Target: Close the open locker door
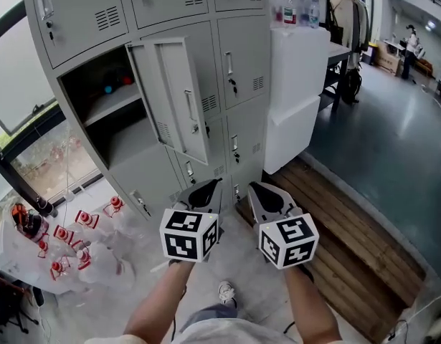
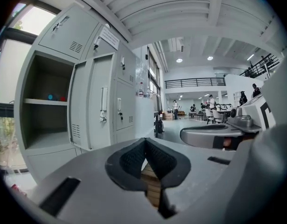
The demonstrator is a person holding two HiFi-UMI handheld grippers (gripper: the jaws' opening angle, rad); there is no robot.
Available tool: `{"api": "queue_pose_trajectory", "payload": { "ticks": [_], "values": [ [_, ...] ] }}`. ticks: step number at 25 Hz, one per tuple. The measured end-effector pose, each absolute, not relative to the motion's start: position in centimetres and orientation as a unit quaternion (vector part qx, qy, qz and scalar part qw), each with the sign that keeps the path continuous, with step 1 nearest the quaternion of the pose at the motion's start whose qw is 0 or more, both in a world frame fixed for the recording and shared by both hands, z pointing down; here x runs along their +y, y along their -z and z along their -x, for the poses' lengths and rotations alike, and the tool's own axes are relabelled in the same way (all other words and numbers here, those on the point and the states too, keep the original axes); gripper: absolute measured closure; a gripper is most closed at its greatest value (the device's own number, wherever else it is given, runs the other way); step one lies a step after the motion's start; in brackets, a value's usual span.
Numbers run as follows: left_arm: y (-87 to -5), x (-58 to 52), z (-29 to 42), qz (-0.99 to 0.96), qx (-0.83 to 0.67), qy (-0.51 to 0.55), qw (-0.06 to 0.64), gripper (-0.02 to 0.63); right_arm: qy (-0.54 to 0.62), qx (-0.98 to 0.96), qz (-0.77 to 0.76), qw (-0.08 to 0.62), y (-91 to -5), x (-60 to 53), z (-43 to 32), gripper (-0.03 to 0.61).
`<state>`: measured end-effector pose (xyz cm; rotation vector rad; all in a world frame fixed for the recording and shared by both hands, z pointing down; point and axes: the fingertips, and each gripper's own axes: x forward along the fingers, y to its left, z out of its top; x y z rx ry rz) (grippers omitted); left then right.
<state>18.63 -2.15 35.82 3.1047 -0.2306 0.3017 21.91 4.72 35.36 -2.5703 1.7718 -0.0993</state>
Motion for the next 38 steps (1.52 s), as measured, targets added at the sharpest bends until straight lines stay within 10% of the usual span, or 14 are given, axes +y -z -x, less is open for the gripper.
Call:
{"api": "queue_pose_trajectory", "payload": {
  "ticks": [38],
  "values": [
    [-35.7, -21.9, -25.8, -0.975, -0.200, -0.093, 0.031, 0.607, -0.043, 0.727, 0.683, 0.045, -28.3, -14.2, -31.0, 0.571]
  ]
}}
